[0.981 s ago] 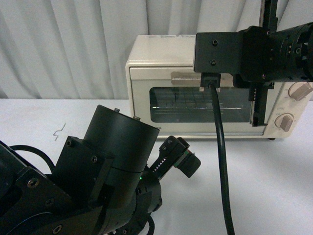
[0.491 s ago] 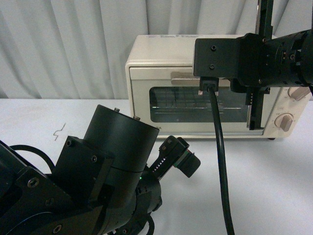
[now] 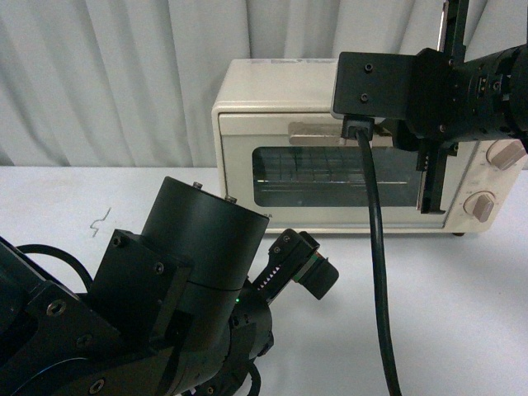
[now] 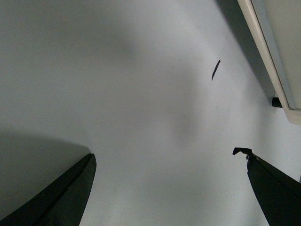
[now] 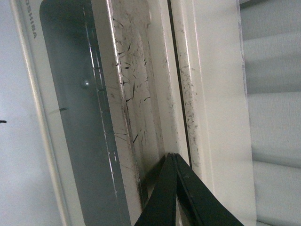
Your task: Open oven
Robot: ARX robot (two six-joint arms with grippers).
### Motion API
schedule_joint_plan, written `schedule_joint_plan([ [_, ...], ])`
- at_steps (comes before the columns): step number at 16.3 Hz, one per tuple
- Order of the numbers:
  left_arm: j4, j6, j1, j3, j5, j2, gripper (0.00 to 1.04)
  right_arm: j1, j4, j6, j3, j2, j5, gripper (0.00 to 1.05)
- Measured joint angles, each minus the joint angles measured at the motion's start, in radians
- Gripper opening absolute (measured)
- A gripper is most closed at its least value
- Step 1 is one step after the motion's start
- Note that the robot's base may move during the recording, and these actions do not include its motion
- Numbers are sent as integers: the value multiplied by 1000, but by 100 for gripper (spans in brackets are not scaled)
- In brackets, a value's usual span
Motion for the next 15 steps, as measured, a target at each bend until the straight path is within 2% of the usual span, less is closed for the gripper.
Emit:
schedule_joint_plan([
  [12,-1,0,0,0,0,0,98,-3,-191,235,-48,-97,-68,2],
  [15,-1,0,0,0,-1,0,98,39,-291,354,-101,-125,-142,2],
])
